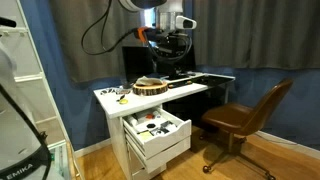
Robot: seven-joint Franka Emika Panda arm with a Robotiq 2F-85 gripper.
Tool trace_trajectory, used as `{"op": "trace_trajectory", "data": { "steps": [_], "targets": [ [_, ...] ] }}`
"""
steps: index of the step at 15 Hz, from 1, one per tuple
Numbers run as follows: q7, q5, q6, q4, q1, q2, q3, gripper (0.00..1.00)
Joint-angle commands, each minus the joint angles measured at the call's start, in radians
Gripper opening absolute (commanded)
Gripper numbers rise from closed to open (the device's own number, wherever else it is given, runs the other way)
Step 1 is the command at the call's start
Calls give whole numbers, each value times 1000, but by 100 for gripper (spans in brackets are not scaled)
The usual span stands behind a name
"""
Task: Move the sunglasses from the desk to the drawer
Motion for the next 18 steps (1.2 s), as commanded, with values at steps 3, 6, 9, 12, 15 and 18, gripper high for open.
{"op": "trace_trajectory", "data": {
  "steps": [3, 6, 9, 12, 15, 18],
  "targets": [
    [-5, 7, -4, 2, -24, 1, 23, 100],
    [-5, 7, -4, 2, -24, 1, 23, 100],
    [-23, 18, -3, 22, -4, 9, 33, 100],
    [32, -45, -59, 112, 38, 60, 133, 100],
    [46, -85, -122, 223, 97, 131, 242, 100],
    [69, -141, -188, 358, 155, 233, 346, 100]
  ]
}}
